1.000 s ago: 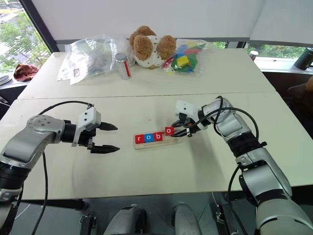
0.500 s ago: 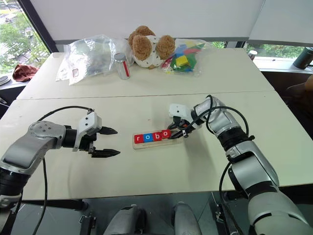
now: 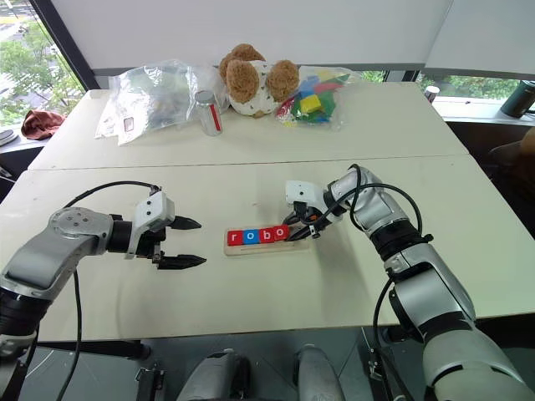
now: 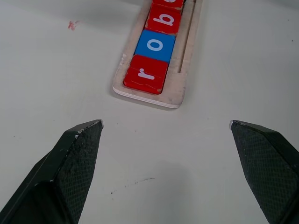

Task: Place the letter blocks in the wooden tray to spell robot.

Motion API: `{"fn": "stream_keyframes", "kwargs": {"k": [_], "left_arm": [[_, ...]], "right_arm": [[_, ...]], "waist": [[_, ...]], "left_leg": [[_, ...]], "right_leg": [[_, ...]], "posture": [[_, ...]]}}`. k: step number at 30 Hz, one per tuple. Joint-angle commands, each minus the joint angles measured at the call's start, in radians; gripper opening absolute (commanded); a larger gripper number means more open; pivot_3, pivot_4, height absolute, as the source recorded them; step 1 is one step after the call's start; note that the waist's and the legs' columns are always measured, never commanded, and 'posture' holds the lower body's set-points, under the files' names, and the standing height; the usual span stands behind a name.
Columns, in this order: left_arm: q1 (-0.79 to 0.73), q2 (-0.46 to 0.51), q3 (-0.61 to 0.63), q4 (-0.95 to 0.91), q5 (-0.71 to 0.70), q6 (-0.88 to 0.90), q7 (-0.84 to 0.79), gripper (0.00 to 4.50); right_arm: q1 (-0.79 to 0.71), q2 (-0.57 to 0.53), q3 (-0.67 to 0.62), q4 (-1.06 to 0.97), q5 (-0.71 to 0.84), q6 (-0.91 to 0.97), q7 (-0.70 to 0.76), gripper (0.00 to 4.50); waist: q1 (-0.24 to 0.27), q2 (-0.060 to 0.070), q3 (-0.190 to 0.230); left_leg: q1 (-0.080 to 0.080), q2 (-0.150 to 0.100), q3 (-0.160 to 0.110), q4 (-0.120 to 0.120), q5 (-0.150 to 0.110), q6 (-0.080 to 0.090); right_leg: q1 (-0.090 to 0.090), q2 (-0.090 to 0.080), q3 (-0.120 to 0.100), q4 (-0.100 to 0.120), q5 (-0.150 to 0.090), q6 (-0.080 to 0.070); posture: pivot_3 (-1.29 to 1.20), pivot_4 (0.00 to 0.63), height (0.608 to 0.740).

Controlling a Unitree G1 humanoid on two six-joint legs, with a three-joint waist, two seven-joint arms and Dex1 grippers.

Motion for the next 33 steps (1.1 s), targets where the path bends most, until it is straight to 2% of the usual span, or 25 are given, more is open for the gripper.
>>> {"fn": "stream_keyframes", "kwargs": {"k": [1,7,8,17,21,24,26,28,31,33], "left_arm": [[-0.016,0.003,0.018,-0.003,0.006,-0.019,-0.002,4.50],[-0.020,-0.001,0.017,0.003,0.014,-0.024,-0.003,4.50],[-0.020,-0.001,0.017,0.004,0.015,-0.025,-0.003,4.50],[-0.036,-0.003,0.015,0.020,0.021,-0.030,-0.010,4.50],[-0.042,-0.004,0.019,0.012,0.006,-0.022,-0.018,4.50],[-0.042,-0.018,0.035,-0.022,-0.031,0.000,-0.018,4.50],[-0.037,-0.031,0.052,-0.064,-0.068,0.025,-0.010,4.50],[-0.033,-0.039,0.063,-0.097,-0.089,0.042,0.003,4.50],[-0.041,-0.048,0.058,-0.127,-0.103,0.060,0.016,4.50],[-0.060,-0.061,0.045,-0.119,-0.103,0.063,0.017,4.50]], "right_arm": [[-0.006,0.005,-0.022,-0.038,0.014,0.006,0.002,1.06],[-0.009,0.006,-0.031,-0.049,0.019,0.017,-0.009,4.12],[-0.013,0.005,-0.036,-0.050,0.022,0.019,-0.011,4.46],[-0.051,-0.012,-0.100,-0.100,0.055,0.072,-0.051,4.46],[-0.030,-0.094,-0.104,-0.100,-0.011,-0.020,-0.116,4.46],[0.001,-0.158,-0.152,-0.134,-0.021,0.044,-0.190,4.46],[0.050,-0.179,-0.244,-0.213,0.000,0.230,-0.301,4.46],[0.110,-0.155,-0.341,-0.342,-0.004,0.471,-0.450,4.46],[0.192,-0.007,-0.523,-0.591,-0.062,0.860,-0.752,4.46],[0.241,0.138,-0.628,-0.775,-0.153,1.038,-0.971,4.46]], "waist": [[0.000,0.000,0.000],[0.000,0.000,0.000],[0.000,0.000,0.000],[0.000,0.000,0.000],[0.006,0.000,0.000],[0.006,0.000,0.000],[0.007,0.000,0.000],[0.006,0.000,0.000],[-0.001,0.001,-0.001],[0.001,0.001,-0.001]], "left_leg": [[0.000,0.000,0.000,0.000,0.000,0.000],[0.000,0.000,0.000,0.000,0.000,0.000],[0.000,0.000,0.000,0.000,0.000,0.000],[0.000,0.000,0.000,0.000,0.000,0.000],[0.000,0.000,0.000,0.000,0.000,0.000],[-0.001,-0.001,0.000,0.000,0.000,0.000],[-0.001,0.000,-0.001,0.000,0.000,0.000],[-0.005,0.000,-0.002,0.000,0.000,0.000],[-0.009,0.000,-0.001,0.000,0.001,-0.002],[-0.010,0.000,-0.001,0.000,0.002,-0.004]], "right_leg": [[0.000,0.000,0.000,0.000,0.000,0.000],[0.000,0.000,0.000,0.000,0.000,0.000],[0.000,0.000,0.000,0.000,0.000,0.000],[0.000,0.000,0.000,0.000,0.000,0.000],[0.000,-0.001,0.000,0.000,0.000,0.000],[0.000,-0.001,0.000,-0.001,0.000,0.000],[0.000,-0.001,0.000,-0.001,0.000,0.000],[-0.003,-0.001,0.000,0.000,0.000,0.000],[-0.008,-0.001,0.001,0.002,0.000,0.000],[-0.013,0.000,0.002,0.006,0.000,0.000]], "posture": [[0.00,0.150,0.740],[0.00,0.150,0.740],[0.00,0.150,0.740],[0.00,0.150,0.740],[0.00,0.150,0.740],[0.00,0.150,0.740],[0.00,0.150,0.740],[0.00,0.150,0.740],[0.00,0.150,0.740],[0.00,0.150,0.740]]}}
